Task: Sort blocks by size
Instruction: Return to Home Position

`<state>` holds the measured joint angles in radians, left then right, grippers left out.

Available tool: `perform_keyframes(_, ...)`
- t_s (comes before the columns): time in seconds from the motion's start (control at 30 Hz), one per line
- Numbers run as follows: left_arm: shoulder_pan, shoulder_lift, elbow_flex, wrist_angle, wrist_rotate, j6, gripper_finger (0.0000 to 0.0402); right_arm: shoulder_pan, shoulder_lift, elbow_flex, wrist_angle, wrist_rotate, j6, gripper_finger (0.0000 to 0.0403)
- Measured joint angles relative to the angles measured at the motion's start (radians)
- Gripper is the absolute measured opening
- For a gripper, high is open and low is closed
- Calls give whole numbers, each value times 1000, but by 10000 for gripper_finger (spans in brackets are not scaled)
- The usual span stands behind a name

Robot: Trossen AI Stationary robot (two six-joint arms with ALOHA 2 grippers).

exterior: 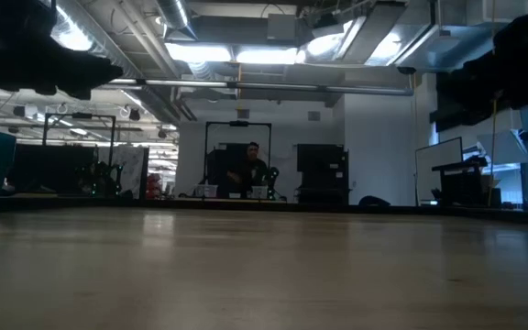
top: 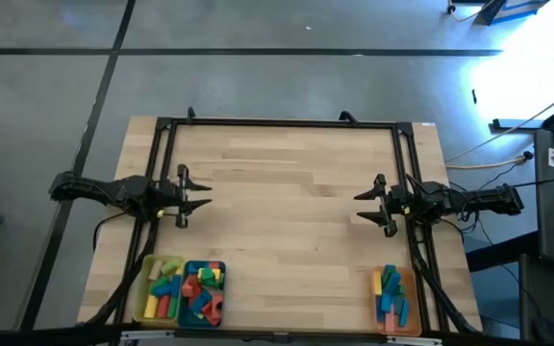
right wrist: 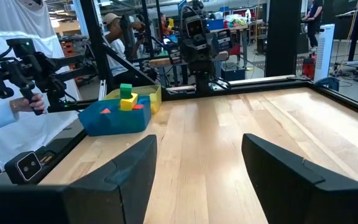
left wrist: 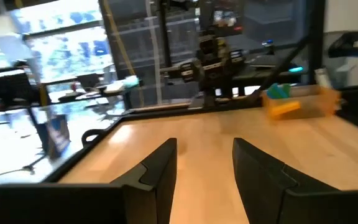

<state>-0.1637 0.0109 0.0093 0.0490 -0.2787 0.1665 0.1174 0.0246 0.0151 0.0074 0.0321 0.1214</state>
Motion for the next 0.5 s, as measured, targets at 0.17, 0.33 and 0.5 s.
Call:
perform_keyframes(0.17, 93, 0, 0, 1, -9, 29, 134, 0, 0, 0, 0, 0, 0, 239)
perform_keyframes(0.33, 181, 0, 0, 1, 3, -16, 134, 0, 0, 0, 0, 0, 0, 239)
perform_keyframes(0.5, 209, 0, 0, 0, 14, -35, 134, 0, 0, 0, 0, 1, 0, 239)
